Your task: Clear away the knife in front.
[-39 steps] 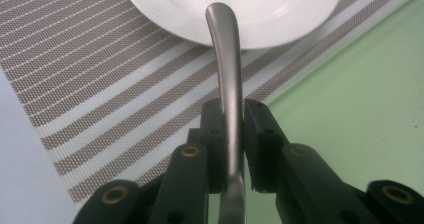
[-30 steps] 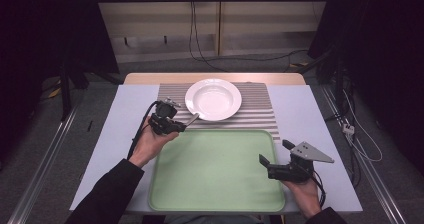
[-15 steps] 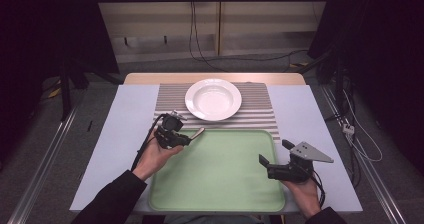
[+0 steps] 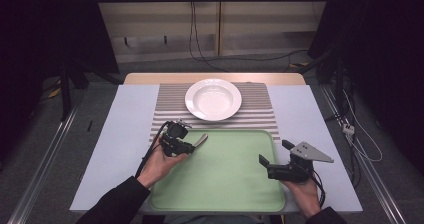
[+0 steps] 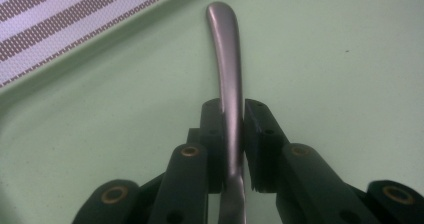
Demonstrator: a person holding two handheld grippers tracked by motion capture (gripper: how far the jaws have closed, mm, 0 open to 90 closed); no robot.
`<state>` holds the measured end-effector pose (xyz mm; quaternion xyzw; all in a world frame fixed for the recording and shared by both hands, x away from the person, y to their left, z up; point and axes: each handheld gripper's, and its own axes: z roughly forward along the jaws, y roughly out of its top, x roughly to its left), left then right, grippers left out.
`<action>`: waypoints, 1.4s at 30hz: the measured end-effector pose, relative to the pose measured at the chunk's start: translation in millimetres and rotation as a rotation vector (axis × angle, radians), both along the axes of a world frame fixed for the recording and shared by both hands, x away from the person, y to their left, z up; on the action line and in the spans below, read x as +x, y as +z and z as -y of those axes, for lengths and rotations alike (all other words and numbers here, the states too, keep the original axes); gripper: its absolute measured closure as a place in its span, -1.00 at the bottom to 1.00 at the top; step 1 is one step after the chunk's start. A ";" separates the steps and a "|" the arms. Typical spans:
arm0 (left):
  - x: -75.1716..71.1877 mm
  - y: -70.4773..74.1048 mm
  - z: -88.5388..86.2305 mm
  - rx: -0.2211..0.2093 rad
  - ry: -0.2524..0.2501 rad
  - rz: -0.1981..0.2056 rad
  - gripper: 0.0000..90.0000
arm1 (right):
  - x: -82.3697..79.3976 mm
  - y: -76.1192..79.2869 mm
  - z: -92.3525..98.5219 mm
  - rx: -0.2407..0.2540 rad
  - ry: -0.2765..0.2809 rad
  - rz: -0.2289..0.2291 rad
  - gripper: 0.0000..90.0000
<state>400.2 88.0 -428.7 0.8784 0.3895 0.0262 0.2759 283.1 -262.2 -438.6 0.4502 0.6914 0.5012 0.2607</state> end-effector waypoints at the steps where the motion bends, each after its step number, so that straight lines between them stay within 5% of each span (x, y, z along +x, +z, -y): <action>1: -0.3 -1.8 0.2 0.001 -0.002 -0.008 0.77 | -0.3 0.2 -0.1 0.000 0.001 0.001 -0.97; 7: -6.0 -6.4 0.8 -0.007 0.010 -0.028 0.77 | -0.9 0.3 -0.6 -0.004 0.004 0.004 -0.97; 16: -18.0 -5.9 -2.4 0.010 0.003 -0.004 0.77 | -0.7 0.4 -1.1 -0.004 0.011 0.004 -0.97; 23: -19.8 -7.5 -12.4 -0.040 -0.005 -0.043 0.76 | -0.3 0.0 -0.6 -0.009 0.010 0.005 -0.97; 31: -16.1 -1.7 -20.5 -0.141 -0.053 0.025 0.11 | 1.4 -1.0 1.4 0.002 0.007 -0.001 -0.97; 34: -18.5 -0.8 -17.2 -0.117 -0.064 0.105 -0.33 | 1.3 -0.8 1.1 0.003 0.008 0.001 -0.97; 36: -19.1 -1.8 -15.6 -0.116 -0.068 0.116 -0.60 | 1.4 -0.8 1.1 0.003 0.007 0.000 -0.97; 39: -19.9 -1.2 -14.6 -0.156 -0.078 0.121 -0.79 | 1.4 -0.7 0.8 0.006 0.005 -0.002 -0.97; 42: -24.5 0.8 -12.5 -0.175 -0.134 0.150 -0.77 | 0.0 0.2 -0.4 -0.001 0.007 0.003 -0.97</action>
